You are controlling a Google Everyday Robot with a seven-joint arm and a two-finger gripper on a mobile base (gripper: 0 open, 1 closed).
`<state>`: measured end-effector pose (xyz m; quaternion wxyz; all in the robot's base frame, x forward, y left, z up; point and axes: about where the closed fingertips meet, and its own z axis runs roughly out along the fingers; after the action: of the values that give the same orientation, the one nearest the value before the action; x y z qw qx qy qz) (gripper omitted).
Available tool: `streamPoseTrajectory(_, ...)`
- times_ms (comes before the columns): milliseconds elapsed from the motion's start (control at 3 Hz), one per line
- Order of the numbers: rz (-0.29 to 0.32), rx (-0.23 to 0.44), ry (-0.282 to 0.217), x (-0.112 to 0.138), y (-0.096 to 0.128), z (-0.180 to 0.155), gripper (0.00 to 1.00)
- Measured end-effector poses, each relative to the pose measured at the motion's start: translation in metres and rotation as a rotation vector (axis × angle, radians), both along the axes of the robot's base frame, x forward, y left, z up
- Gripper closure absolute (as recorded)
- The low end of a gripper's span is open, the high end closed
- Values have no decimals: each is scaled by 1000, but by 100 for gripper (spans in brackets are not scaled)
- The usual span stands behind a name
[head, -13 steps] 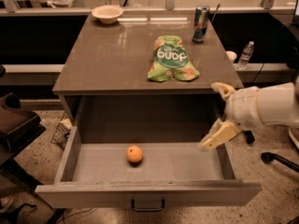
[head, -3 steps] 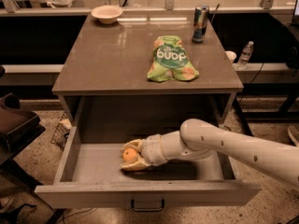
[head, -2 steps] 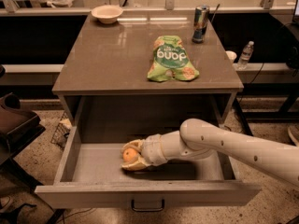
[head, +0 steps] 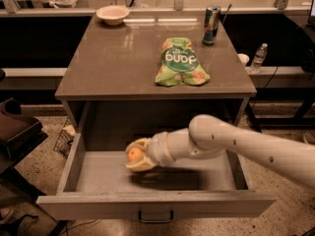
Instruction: Pick orange from top drawer and place on counter
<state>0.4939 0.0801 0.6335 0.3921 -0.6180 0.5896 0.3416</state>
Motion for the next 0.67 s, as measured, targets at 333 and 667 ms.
streamPoseTrajectory(333, -72, -37, -10, 30, 3, 86, 100)
streamPoseTrajectory(667, -135, -86, -19, 53, 1, 158, 100)
